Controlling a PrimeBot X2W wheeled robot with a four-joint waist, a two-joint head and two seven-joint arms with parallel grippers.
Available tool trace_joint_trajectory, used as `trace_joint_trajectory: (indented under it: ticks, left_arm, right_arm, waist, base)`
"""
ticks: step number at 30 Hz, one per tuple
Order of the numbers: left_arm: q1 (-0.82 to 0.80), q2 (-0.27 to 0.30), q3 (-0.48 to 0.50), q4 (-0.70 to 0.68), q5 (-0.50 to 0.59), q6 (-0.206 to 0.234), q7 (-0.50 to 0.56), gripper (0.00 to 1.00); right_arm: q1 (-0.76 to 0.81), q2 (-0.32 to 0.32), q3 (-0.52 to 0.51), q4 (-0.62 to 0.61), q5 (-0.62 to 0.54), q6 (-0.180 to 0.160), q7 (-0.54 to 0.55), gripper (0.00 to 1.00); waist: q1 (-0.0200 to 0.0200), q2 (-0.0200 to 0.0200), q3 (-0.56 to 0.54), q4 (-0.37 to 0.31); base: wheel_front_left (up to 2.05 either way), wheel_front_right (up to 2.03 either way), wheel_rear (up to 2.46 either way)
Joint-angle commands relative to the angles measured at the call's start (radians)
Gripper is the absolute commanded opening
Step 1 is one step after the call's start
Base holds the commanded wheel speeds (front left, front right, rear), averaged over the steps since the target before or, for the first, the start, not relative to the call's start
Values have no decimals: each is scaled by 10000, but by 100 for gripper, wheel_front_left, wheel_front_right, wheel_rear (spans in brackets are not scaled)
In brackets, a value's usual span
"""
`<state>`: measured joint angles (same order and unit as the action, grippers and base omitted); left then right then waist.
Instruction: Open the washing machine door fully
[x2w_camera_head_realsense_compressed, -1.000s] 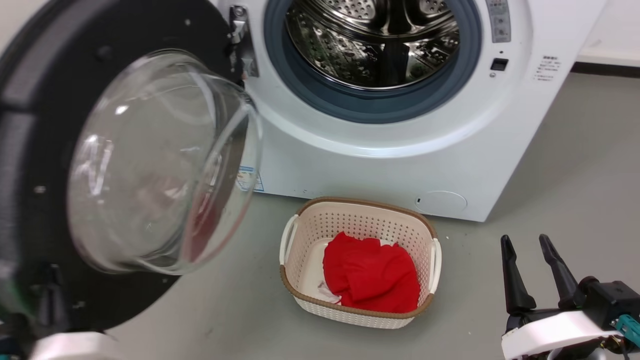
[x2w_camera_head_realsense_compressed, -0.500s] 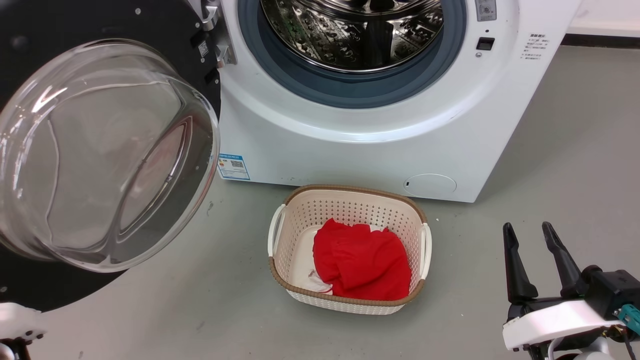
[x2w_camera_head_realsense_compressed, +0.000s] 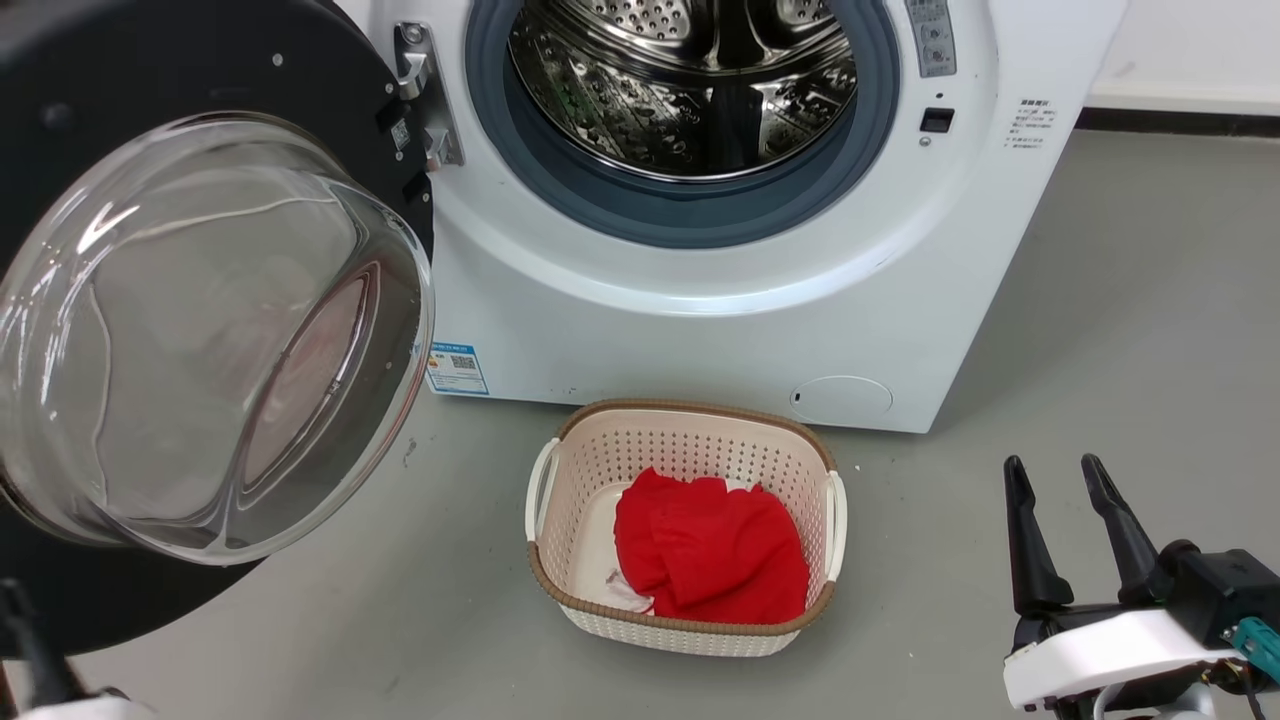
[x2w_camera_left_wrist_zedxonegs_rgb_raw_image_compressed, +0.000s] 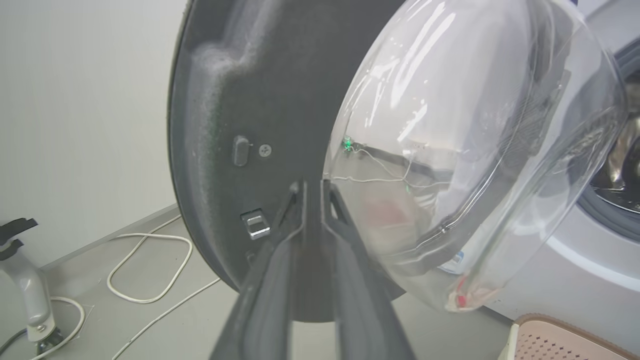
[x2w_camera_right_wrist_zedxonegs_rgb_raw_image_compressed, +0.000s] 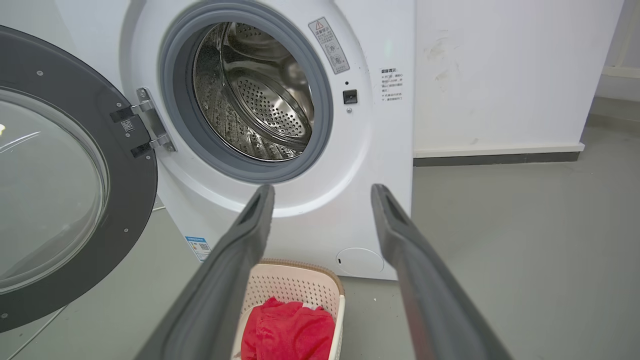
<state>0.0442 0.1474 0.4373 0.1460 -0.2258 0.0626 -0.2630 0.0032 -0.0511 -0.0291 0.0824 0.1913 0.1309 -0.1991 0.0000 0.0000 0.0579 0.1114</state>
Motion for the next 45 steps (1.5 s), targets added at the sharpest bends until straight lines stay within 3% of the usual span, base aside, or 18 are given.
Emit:
trace_joint_trajectory:
  ticks: [1,5,12,24,30,45]
  left_arm:
    - [241,-188,-42,-263,188,-71,-24,100]
    - [770,-653,-349,-1173,603,-242,-24,100]
    - [1344,-924,-1457,-2428,1143,-363,-24,100]
    - [952,-969,-3876,-2483,1415,-183,-24,100]
    - [834,-968,-4052,-2166,1401,-61,-24,100]
    - [817,-970,-4139,-2098,1383,-120,-24,100]
  right_arm:
    - [98,20,-17,-7,-54,-4,-46,100]
    - [174,20,5,-39,-102,-3,-41,100]
    - [273,20,125,-114,-225,-3,-113,100]
    - [290,20,329,-307,-831,-3,-46,100]
    - [397,20,442,-487,-863,-4,11,100]
    - [368,20,409,-450,-812,-3,4,100]
  waist:
    - [0,0,-63,16]
    - [0,0,-197,14]
    - [0,0,-420,-98]
    - [0,0,-626,-874]
    - [0,0,-679,-1365]
    - [0,0,-642,-1285]
  base:
    - [0,0,0]
    - [0,0,0]
    - [0,0,0]
    - [0,0,0]
    - [0,0,0]
    - [0,0,0]
